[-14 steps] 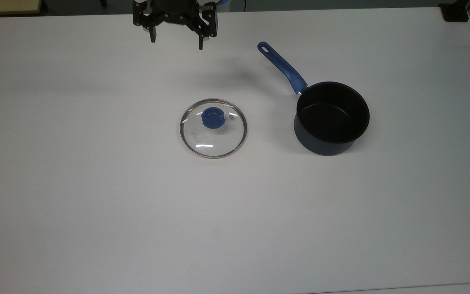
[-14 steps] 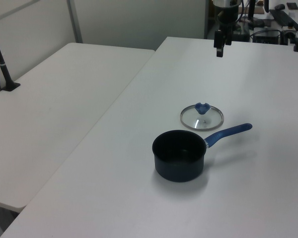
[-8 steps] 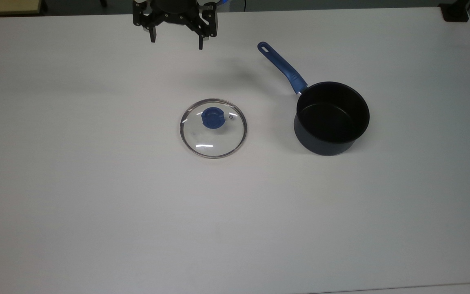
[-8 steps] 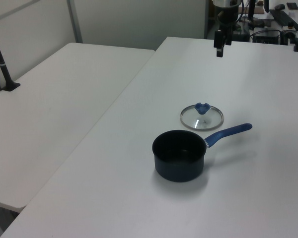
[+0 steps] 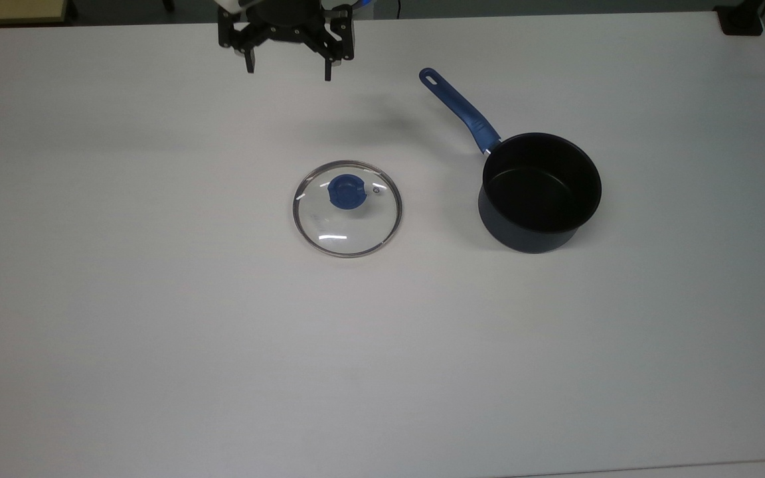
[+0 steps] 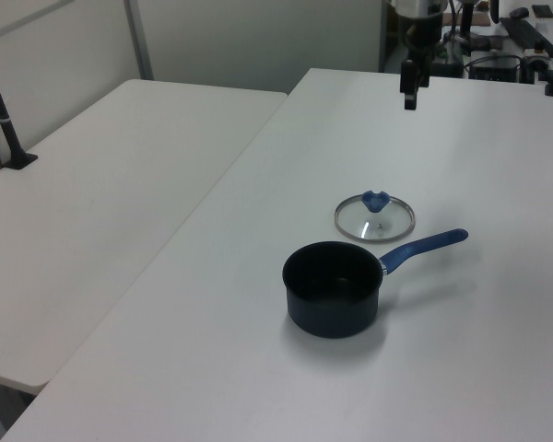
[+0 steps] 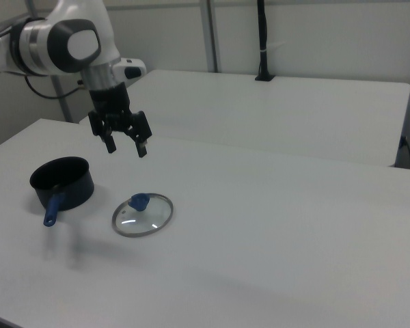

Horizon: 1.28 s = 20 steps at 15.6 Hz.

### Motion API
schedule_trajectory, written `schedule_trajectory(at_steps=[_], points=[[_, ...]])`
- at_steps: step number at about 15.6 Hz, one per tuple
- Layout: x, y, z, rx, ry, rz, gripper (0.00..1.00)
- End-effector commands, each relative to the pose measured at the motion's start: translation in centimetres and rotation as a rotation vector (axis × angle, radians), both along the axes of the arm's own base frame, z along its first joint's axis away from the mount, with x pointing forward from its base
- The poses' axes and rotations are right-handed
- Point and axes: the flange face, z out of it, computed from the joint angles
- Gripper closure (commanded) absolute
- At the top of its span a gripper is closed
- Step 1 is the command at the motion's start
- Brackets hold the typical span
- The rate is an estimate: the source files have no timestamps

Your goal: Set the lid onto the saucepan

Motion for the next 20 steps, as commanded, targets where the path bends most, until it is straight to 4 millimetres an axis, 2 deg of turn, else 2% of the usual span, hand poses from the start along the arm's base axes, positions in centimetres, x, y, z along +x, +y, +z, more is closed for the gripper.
schedule_trajectory(at_steps=[1,6,13,16,20], points=[[0.2,0.2,-4.7,0.010,0.048,0.152,0.00],[2.5,1.8,-11.3,0.018,0.065,0.182,0.00],[5.0,5.0,-18.0,0.051,0.035,0.250,0.00],[5.5,5.5,-19.4,0.052,0.027,0.293,0.00],[5.6,5.9,-20.2,0.055,0.027,0.315,0.18]])
